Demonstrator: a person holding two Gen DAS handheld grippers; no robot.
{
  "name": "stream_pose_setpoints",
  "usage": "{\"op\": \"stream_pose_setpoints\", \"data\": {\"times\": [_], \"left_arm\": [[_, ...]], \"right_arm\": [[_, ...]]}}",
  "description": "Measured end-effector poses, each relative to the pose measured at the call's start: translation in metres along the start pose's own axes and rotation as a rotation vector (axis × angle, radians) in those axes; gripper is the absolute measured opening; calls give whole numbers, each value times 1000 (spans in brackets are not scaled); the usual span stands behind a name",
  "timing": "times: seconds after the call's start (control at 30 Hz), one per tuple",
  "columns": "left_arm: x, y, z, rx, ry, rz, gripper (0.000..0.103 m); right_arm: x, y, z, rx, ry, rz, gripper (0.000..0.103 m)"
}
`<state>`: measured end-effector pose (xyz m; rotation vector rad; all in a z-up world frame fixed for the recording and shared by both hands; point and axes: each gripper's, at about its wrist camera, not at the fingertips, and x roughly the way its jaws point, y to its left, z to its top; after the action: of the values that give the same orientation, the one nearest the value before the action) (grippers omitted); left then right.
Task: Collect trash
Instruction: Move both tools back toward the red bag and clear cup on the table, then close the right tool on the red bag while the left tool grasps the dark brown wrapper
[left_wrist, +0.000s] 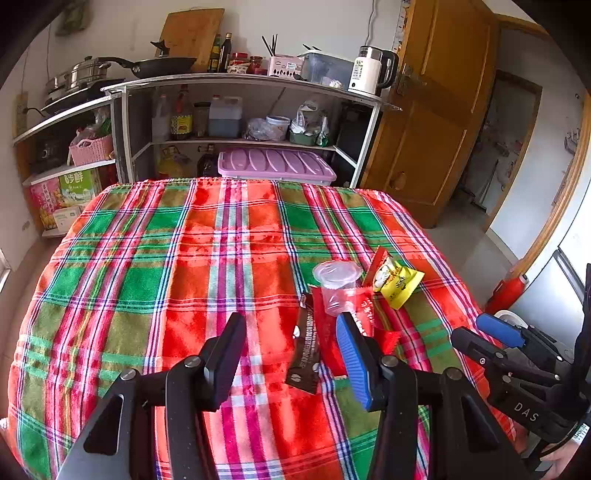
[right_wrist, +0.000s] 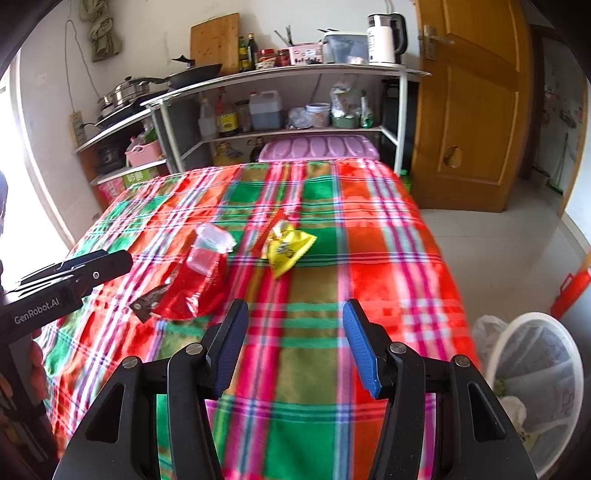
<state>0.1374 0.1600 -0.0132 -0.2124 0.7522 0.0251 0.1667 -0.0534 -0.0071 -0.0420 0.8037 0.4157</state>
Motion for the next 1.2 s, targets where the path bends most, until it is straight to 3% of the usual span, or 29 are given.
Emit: {"op": "stream_pose_setpoints", "data": {"times": [0.33,0.83,0.97,1.2], "left_arm": [[6,32,-1,-40,14,12,51],[19,36,2,-34,33,-8,51],[24,30,7,-22,35,-26,51],[30,24,12,-14,41,-35,55]], "right_arm": [[38,29,12,-30,52,72,54],[72,51,16,-76,121,84,54],[73,50,14,-77,128,97,32],[74,49,14,-79,132,112,21]]}}
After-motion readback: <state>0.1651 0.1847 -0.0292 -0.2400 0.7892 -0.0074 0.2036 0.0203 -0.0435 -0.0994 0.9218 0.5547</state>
